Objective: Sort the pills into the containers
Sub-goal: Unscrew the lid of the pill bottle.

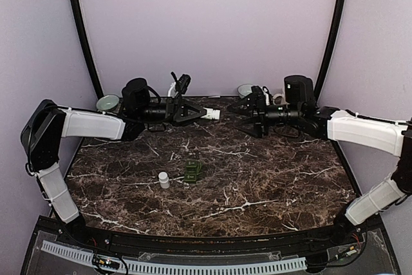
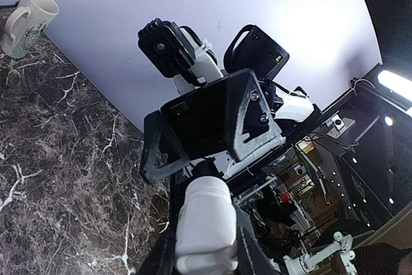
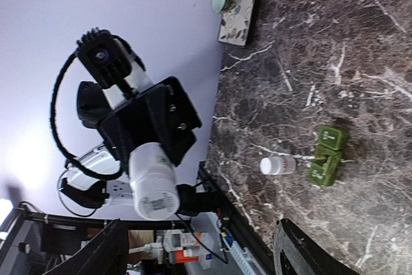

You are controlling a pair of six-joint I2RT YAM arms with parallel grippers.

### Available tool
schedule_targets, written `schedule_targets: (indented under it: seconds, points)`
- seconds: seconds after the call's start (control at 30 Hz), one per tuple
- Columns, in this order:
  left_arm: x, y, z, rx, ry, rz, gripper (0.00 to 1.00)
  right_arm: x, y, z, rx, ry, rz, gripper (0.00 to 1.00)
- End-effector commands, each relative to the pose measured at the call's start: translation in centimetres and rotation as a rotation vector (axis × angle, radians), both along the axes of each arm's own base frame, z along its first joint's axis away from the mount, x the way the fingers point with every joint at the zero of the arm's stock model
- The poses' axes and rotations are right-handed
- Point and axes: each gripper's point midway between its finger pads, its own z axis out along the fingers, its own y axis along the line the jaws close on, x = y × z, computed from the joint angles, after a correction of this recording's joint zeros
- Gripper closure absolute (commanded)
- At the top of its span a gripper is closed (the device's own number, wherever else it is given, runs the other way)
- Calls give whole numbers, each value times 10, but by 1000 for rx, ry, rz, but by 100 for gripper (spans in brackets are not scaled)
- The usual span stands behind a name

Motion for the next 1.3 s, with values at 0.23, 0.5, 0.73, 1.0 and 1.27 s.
schedule_targets:
  seconds: [0.23, 0.5, 0.73, 1.0, 1.27]
  points:
    - [-1, 2, 15, -18, -63, 5, 100, -6, 15, 38, 276, 83, 100, 28]
    - [1, 1, 18, -23, -66, 3, 100, -1, 22, 37, 296, 102, 118, 32]
    - [3, -1, 20, -31, -67, 0, 100, -1, 29, 38, 316, 110, 134, 39]
    - [5, -2, 19, -36, -62, -1, 100, -1, 34, 45, 336, 106, 152, 47]
    - [8, 0, 19, -64, -41, -1, 100, -7, 43, 48, 340, 110, 181, 52]
